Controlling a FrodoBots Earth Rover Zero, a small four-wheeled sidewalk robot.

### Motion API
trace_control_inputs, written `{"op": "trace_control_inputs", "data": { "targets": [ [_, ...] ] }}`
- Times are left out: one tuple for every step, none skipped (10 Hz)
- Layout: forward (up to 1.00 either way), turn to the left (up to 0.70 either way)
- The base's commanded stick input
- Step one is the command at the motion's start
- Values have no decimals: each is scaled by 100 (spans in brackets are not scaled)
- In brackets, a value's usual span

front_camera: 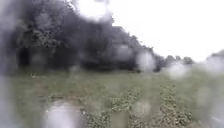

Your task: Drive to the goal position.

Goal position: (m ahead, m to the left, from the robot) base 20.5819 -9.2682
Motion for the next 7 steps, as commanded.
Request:
{"op": "trace_control_inputs", "data": {
  "targets": [
    [85, -34],
    [85, -34],
    [85, -34],
    [85, -34],
    [85, -34],
    [85, -34],
    [85, -34]
  ]
}}
